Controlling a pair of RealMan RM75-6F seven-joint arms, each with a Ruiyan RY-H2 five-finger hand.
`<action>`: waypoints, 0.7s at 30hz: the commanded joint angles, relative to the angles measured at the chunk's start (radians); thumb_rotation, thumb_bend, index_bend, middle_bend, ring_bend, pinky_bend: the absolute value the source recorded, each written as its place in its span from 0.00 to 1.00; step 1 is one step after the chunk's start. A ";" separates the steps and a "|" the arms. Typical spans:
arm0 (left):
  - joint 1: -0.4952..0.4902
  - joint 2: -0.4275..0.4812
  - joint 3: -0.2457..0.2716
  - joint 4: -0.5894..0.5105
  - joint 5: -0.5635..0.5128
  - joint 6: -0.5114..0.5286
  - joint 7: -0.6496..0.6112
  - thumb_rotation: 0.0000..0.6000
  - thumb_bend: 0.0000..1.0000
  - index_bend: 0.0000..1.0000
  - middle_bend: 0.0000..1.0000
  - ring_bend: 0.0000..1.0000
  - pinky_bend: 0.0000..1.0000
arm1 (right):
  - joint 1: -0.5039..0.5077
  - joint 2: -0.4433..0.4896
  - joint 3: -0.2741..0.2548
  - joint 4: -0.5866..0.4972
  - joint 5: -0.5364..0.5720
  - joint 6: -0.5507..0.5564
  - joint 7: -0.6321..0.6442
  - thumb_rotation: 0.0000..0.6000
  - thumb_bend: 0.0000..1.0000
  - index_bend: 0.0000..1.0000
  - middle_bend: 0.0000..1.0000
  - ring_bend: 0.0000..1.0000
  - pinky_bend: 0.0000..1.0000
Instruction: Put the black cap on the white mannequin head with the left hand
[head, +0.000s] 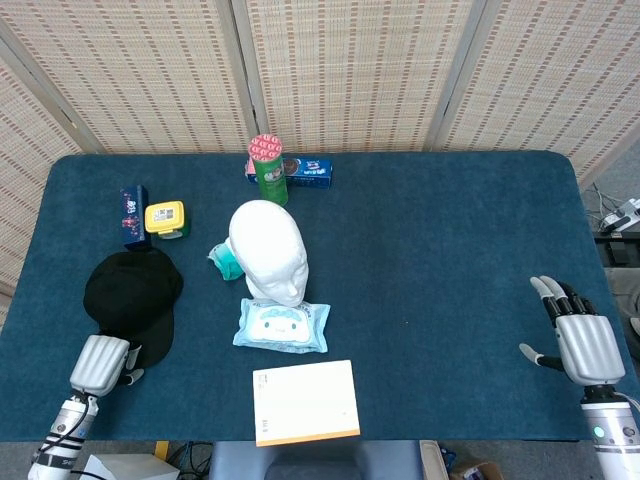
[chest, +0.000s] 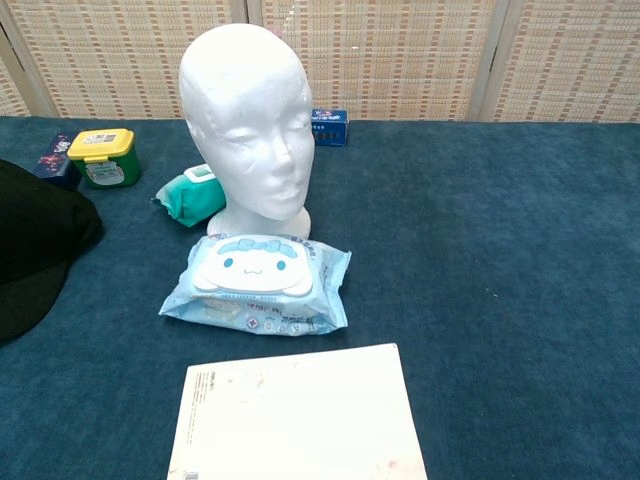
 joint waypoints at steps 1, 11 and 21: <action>-0.001 -0.002 0.001 0.001 -0.003 -0.003 0.005 1.00 0.00 0.81 0.85 0.54 0.47 | 0.000 0.000 0.000 0.000 0.000 0.000 0.000 1.00 0.00 0.08 0.14 0.13 0.26; -0.003 -0.007 0.000 0.011 -0.018 -0.012 0.023 1.00 0.00 0.82 0.86 0.54 0.47 | 0.000 0.001 0.000 -0.002 0.002 -0.001 -0.001 1.00 0.00 0.08 0.14 0.13 0.26; -0.005 -0.045 -0.019 0.074 -0.038 -0.004 0.035 1.00 0.00 0.82 0.86 0.54 0.47 | 0.000 0.002 -0.001 -0.003 0.002 -0.002 0.000 1.00 0.00 0.08 0.14 0.13 0.26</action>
